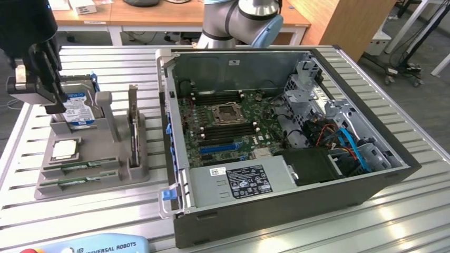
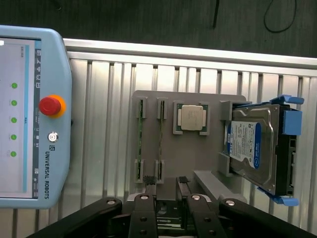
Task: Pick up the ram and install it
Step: 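Pick up the ram and move it above insertion slot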
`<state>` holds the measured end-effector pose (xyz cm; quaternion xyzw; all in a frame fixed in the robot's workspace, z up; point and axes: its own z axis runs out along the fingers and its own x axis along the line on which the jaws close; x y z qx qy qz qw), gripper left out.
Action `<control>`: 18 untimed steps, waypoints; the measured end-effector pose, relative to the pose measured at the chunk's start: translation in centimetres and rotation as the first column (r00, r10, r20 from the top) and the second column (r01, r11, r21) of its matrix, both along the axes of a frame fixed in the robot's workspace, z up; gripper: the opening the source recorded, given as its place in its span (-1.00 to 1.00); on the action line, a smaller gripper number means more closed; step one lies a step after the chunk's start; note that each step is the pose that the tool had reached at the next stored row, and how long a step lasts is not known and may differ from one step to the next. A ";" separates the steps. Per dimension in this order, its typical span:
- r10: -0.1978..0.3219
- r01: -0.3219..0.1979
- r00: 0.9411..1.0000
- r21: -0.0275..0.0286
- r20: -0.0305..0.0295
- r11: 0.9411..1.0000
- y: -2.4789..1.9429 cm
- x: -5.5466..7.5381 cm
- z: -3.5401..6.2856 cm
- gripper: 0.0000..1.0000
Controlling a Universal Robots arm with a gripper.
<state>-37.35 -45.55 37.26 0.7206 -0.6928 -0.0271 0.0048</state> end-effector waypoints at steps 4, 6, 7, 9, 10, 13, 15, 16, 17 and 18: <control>0.000 0.000 1.000 0.000 0.000 1.000 0.00 0.0 -0.15 -0.40; 0.000 0.000 1.000 0.000 0.000 1.000 0.00 0.0 -0.45 -0.40; 0.000 0.000 1.000 0.000 0.000 1.000 -0.01 0.0 -0.63 -0.40; 0.000 0.000 1.000 0.000 0.001 1.000 0.00 0.0 -0.99 -0.40; 0.000 0.000 1.000 0.000 0.001 1.000 -0.01 0.0 -1.17 -0.40; 0.000 0.000 1.000 0.000 0.001 1.000 -0.01 0.0 -1.73 -0.40; 0.000 0.000 1.000 0.000 0.001 1.000 -0.01 0.0 -2.09 -0.40; 0.000 0.000 1.000 0.000 0.001 1.000 0.00 0.0 -2.26 -0.40; 0.000 0.000 1.000 0.000 0.001 1.000 0.00 0.0 -2.44 -0.40; 0.000 0.000 1.000 0.000 0.001 1.000 -0.01 0.0 -2.62 -0.40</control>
